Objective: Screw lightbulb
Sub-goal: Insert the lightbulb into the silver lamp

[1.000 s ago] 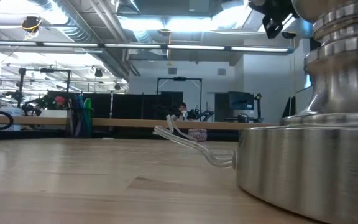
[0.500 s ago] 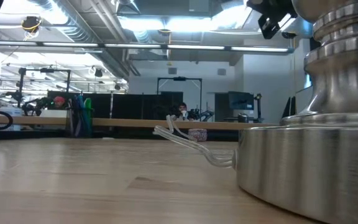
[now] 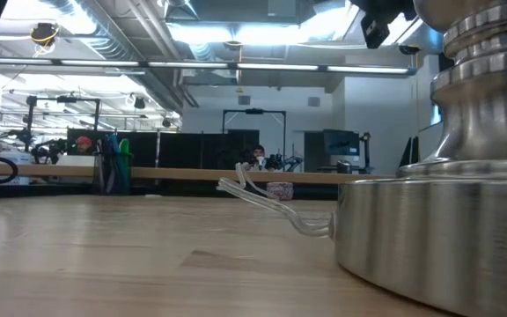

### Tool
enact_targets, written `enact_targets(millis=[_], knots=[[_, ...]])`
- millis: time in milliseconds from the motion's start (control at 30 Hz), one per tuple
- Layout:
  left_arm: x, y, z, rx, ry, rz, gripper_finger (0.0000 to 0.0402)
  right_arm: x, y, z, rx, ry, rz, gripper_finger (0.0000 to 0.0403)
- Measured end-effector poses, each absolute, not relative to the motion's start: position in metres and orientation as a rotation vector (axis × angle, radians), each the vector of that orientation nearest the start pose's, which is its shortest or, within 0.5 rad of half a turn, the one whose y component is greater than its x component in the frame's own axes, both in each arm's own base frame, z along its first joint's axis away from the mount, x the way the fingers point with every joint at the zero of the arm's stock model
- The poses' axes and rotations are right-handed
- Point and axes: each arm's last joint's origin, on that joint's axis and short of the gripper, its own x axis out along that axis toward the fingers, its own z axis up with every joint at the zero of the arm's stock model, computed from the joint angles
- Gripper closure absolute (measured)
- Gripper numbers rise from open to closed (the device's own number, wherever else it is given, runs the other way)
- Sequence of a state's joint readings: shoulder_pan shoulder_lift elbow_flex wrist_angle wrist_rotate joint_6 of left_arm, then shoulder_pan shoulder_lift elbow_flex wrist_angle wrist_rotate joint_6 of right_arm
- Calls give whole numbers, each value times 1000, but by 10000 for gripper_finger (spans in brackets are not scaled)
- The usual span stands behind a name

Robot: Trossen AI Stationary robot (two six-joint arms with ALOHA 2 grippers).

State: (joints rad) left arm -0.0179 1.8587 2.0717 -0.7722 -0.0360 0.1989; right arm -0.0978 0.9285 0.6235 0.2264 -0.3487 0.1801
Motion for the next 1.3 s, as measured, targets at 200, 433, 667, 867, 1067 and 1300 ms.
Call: enact_targets(millis=[200, 433, 667, 867, 1067, 1300], knots=[[406, -8, 423, 210, 488, -34, 102, 209, -11, 291, 196, 97, 235, 298], [404, -9, 416, 205, 555, -41, 102, 209, -11, 292, 194, 86, 249, 298], [404, -9, 416, 203, 555, -41, 111, 209, -11, 292, 192, 84, 244, 298], [404, -9, 416, 202, 555, -37, 143, 209, -11, 292, 195, 83, 229, 276], [401, -11, 419, 191, 558, -10, 140, 198, -10, 304, 181, 88, 247, 187], [375, -21, 462, 144, 476, 69, 142, 158, -5, 338, 149, 264, 242, 145]])
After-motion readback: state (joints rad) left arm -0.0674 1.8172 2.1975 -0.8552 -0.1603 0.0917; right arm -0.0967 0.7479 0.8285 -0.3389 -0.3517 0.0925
